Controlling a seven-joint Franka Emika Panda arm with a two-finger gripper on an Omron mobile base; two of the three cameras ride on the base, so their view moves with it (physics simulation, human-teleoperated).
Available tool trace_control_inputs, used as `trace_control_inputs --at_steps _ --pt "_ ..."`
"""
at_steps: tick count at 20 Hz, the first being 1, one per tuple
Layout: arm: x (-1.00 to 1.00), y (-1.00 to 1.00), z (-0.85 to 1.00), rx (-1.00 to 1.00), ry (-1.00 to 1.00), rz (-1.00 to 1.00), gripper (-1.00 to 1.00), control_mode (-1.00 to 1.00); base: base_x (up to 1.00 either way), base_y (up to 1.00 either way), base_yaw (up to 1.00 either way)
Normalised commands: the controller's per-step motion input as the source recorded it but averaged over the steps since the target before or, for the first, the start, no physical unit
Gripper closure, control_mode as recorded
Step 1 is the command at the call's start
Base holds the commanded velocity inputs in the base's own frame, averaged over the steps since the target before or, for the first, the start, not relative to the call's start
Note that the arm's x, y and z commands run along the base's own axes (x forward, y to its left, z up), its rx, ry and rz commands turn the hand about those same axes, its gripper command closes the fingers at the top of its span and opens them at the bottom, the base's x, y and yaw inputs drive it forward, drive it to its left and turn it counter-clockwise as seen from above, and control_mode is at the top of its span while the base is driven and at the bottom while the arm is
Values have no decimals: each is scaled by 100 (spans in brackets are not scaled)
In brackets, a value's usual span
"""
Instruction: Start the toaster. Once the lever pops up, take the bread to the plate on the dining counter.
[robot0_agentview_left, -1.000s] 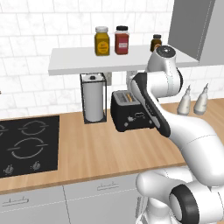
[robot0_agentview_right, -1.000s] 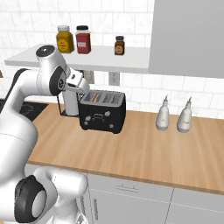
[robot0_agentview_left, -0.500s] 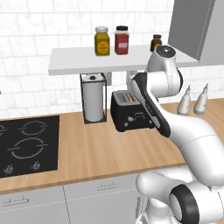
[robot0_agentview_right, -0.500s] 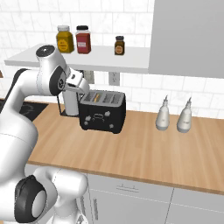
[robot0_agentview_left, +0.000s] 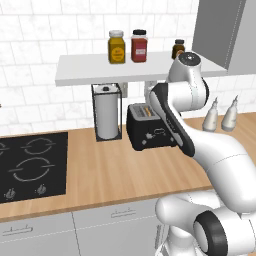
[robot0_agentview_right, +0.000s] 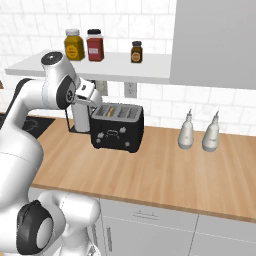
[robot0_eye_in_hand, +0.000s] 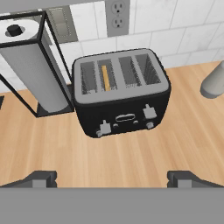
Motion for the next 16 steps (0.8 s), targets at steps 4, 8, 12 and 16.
trace_control_inputs --at_steps 4,8,12,16 --pt "0 0 0 0 0 0 -100 -100 0 0 0" --pt "0 0 0 0 0 0 -100 -100 0 0 0" --pt "0 0 0 0 0 0 -100 -100 0 0 0" --pt "0 0 0 0 0 0 -100 -100 0 0 0"
